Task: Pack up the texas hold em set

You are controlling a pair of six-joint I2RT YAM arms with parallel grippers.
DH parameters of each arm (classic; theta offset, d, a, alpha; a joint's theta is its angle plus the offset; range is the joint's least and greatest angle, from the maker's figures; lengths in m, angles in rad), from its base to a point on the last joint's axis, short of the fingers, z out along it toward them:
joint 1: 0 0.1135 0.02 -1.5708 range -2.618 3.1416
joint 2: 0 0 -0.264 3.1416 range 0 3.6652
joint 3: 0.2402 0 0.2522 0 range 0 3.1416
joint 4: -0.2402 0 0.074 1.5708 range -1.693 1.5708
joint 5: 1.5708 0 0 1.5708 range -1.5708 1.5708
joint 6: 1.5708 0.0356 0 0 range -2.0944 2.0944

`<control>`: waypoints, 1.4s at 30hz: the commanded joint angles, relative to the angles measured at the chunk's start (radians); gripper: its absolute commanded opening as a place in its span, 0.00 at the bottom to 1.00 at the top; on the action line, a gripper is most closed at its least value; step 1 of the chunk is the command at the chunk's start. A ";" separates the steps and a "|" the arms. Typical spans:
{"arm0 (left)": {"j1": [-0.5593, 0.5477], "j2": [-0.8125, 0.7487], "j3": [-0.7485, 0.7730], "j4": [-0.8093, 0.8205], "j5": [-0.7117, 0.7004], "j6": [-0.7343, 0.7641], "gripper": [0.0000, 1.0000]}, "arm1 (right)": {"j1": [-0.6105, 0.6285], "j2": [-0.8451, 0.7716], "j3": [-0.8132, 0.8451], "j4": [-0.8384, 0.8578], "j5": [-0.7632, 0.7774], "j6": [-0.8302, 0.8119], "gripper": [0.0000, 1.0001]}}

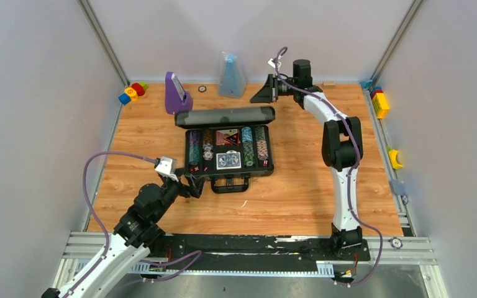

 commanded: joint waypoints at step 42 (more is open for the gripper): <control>0.365 0.545 0.327 -0.067 0.002 -0.189 1.00 | 0.102 -0.313 -0.240 -0.484 0.844 -0.131 1.00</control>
